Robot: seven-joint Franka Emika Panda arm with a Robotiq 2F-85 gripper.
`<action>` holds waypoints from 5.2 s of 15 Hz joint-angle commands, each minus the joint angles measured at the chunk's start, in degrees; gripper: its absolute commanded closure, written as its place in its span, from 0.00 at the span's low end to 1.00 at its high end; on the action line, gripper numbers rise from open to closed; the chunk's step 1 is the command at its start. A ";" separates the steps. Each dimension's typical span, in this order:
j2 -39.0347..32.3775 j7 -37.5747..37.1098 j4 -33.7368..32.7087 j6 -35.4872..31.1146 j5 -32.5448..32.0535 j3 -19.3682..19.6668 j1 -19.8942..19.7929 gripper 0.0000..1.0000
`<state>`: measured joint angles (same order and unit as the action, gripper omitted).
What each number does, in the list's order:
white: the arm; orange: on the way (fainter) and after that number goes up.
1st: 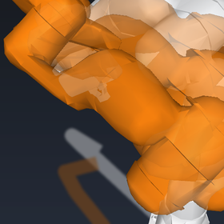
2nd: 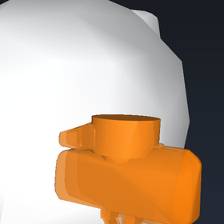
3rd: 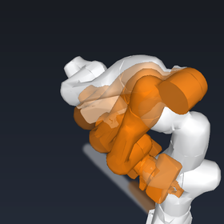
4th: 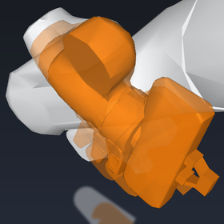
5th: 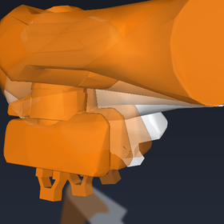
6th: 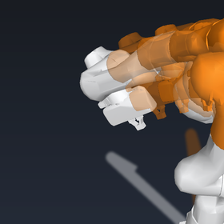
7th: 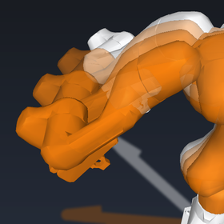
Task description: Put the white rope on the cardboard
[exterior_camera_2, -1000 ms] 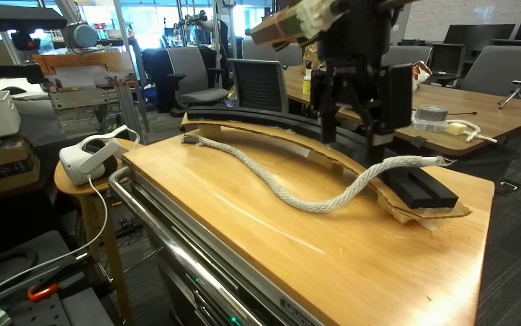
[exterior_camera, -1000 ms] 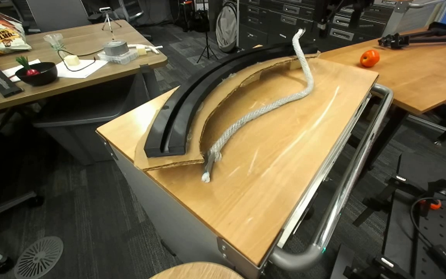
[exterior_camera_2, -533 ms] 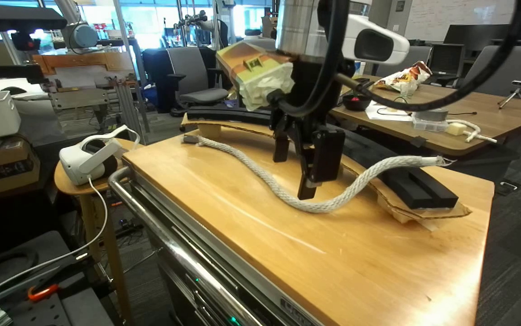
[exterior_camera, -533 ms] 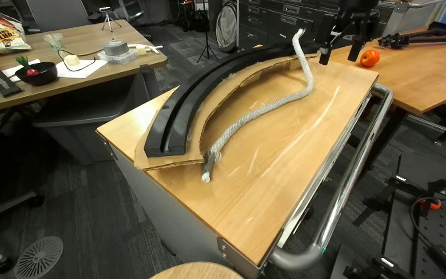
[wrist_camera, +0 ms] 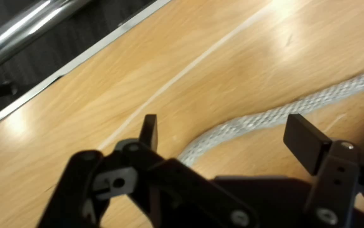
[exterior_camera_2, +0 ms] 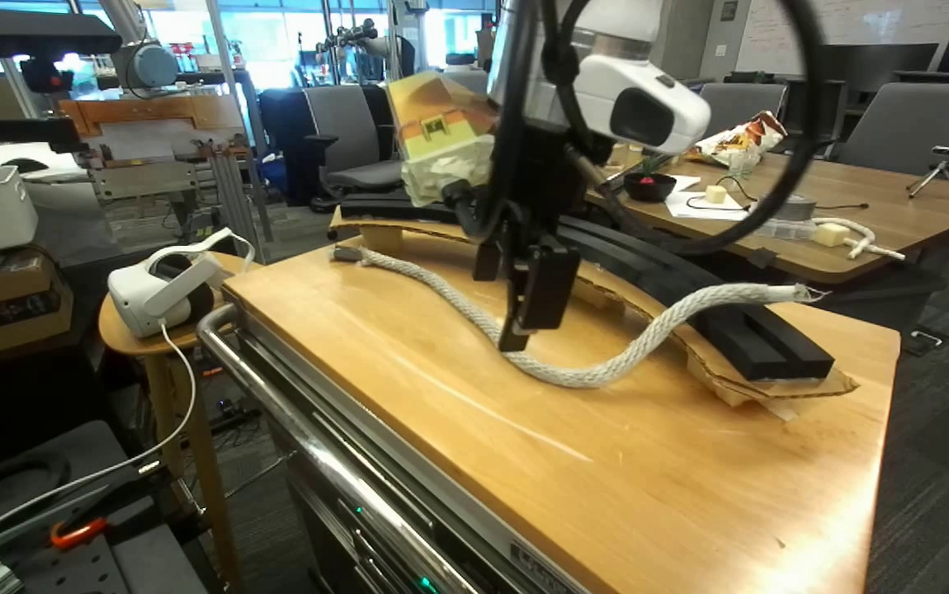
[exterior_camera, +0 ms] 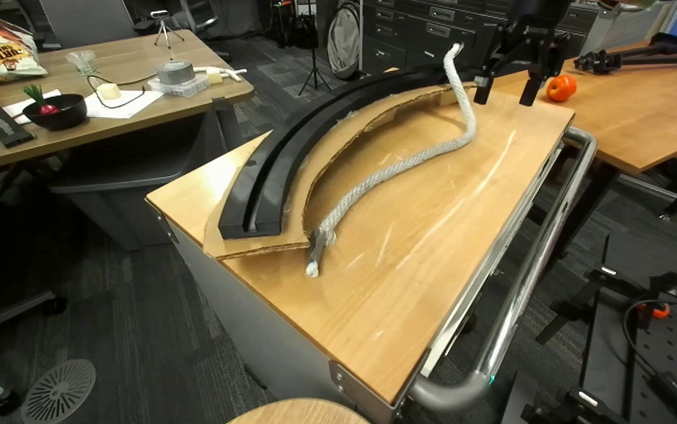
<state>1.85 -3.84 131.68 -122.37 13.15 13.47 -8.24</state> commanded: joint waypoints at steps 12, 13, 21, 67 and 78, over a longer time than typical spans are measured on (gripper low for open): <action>-2.08 -9.94 0.27 1.37 17.30 -5.03 0.90 0.00; -2.34 -12.19 0.41 0.28 15.09 -4.95 0.82 0.00; -2.83 -28.91 0.85 -4.00 4.46 -4.54 0.57 0.00; -7.31 -64.41 2.44 -22.70 -18.63 -4.87 5.24 0.97; -0.15 -60.93 1.38 -33.24 -25.41 -5.53 3.52 0.97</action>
<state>-0.36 -66.86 133.88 -153.70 -8.96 8.49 -3.64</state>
